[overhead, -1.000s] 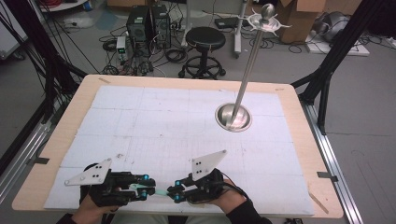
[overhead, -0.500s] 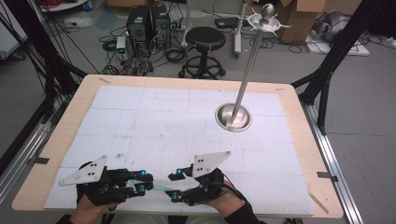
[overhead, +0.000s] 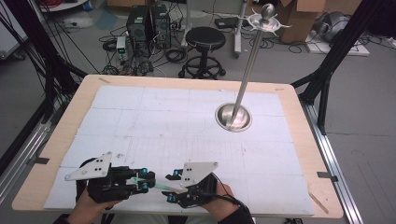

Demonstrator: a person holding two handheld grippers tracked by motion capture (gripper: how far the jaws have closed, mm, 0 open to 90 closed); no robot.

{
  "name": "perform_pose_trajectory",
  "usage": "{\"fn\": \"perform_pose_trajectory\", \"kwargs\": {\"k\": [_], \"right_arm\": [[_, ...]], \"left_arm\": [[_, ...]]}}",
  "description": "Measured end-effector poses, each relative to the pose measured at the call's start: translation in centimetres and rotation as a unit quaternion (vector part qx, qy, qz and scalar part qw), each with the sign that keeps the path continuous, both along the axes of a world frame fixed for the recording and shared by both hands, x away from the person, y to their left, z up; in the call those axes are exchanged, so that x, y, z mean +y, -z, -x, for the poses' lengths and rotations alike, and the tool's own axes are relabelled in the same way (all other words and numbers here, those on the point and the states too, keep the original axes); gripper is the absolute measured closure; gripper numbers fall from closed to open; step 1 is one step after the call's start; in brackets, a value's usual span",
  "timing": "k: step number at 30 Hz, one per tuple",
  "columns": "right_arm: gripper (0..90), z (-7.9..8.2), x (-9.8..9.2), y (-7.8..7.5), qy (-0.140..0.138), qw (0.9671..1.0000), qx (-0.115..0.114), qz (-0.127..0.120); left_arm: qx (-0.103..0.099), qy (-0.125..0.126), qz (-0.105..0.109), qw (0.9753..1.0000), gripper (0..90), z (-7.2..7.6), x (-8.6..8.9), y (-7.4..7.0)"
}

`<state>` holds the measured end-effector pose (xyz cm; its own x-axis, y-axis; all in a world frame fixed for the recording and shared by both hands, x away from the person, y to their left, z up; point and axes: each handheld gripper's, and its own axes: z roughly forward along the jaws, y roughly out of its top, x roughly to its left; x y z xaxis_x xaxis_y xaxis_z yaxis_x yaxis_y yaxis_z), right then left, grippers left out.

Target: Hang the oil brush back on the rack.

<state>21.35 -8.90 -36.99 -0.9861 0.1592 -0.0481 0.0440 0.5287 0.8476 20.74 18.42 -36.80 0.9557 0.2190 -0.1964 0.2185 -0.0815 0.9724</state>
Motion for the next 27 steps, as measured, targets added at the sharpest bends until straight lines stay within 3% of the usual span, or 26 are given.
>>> {"fn": "perform_pose_trajectory", "kwargs": {"k": [7, 12, 14, 15, 16, 19, 27], "right_arm": [[79.3, 0.1, 0.0, 0.0, -0.015, 0.9998, -0.005, 0.011], [81.2, 0.3, -0.1, 0.0, -0.026, 0.9996, -0.009, 0.008], [81.6, 0.3, -0.2, 0.0, -0.028, 0.9996, -0.006, 0.001], [81.7, 0.3, -0.3, 0.0, -0.031, 0.9995, -0.006, -0.006], [81.7, 0.2, -0.4, 0.0, -0.031, 0.9995, -0.002, -0.010], [81.7, 0.0, -0.7, 0.2, -0.032, 0.9991, 0.010, -0.025], [81.7, -0.5, -1.5, 0.6, -0.047, 0.9945, 0.039, -0.086]], "left_arm": [[-0.009, 0.005, 0.001, 1.0000, 75.5, 0.0, -0.2, -0.8], [-0.008, 0.010, 0.011, 0.9999, 75.3, 0.0, -0.3, -0.8], [-0.011, 0.012, 0.029, 0.9994, 74.6, 0.1, -0.2, -0.8], [-0.010, 0.012, 0.045, 0.9989, 68.9, 0.0, -0.2, -0.8], [-0.007, 0.006, 0.058, 0.9983, 57.1, 0.0, -0.1, -0.9], [-0.011, -0.002, 0.081, 0.9967, 40.9, 0.0, 0.2, -1.1], [-0.013, 0.035, 0.101, 0.9942, 40.9, -0.3, 0.2, -1.0]]}}
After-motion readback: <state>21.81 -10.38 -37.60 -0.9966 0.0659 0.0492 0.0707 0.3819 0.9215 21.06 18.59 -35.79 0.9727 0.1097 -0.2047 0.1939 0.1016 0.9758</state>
